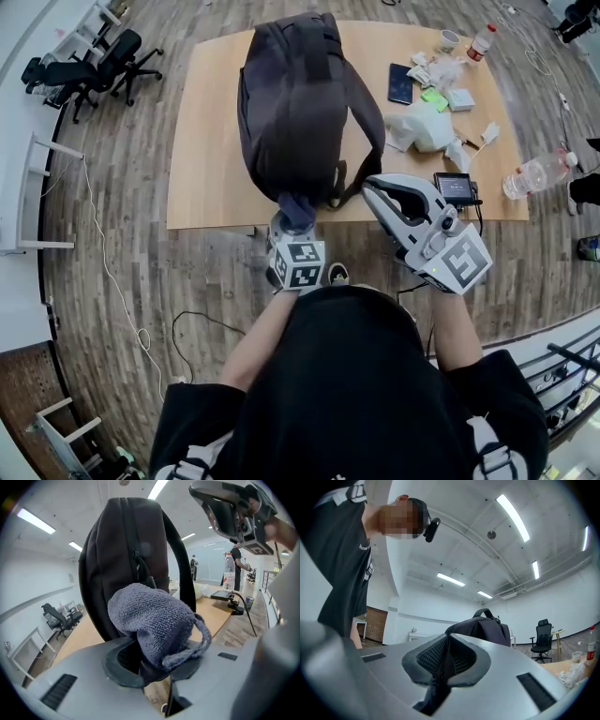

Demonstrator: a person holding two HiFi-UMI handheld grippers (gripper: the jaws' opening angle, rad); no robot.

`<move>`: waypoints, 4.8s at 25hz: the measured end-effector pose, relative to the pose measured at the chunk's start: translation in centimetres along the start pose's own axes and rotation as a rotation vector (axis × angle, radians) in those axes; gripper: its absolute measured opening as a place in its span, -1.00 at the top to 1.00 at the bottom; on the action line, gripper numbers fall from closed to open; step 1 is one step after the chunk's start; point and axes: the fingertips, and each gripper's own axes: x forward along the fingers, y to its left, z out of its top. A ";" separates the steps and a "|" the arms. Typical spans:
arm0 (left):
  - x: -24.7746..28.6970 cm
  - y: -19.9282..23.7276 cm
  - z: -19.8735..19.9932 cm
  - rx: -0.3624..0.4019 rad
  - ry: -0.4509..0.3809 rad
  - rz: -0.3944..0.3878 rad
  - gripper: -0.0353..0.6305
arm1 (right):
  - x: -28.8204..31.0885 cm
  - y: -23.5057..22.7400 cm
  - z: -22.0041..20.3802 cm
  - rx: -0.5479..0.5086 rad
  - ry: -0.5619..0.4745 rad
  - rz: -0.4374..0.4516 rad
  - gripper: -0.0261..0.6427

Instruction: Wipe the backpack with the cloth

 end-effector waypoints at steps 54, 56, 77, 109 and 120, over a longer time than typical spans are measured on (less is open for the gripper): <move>-8.2 4.5 9.2 -0.085 -0.172 -0.066 0.60 | -0.6 -4.1 -0.7 0.062 0.001 -0.099 0.88; -8.5 4.4 9.4 -0.091 -0.183 -0.076 0.60 | -0.7 -6.2 -0.7 0.082 -0.017 -0.117 0.77; -12.1 5.5 9.9 -0.160 -0.253 -0.074 0.59 | 5.7 -6.4 -6.7 0.240 0.226 0.335 0.37; -15.6 11.7 7.6 -0.255 -0.276 0.045 0.59 | 6.1 5.0 -4.1 0.074 0.227 0.177 0.14; -13.2 12.2 9.0 -0.217 -0.281 0.083 0.59 | 5.9 -17.0 -6.1 -0.064 0.244 -0.235 0.89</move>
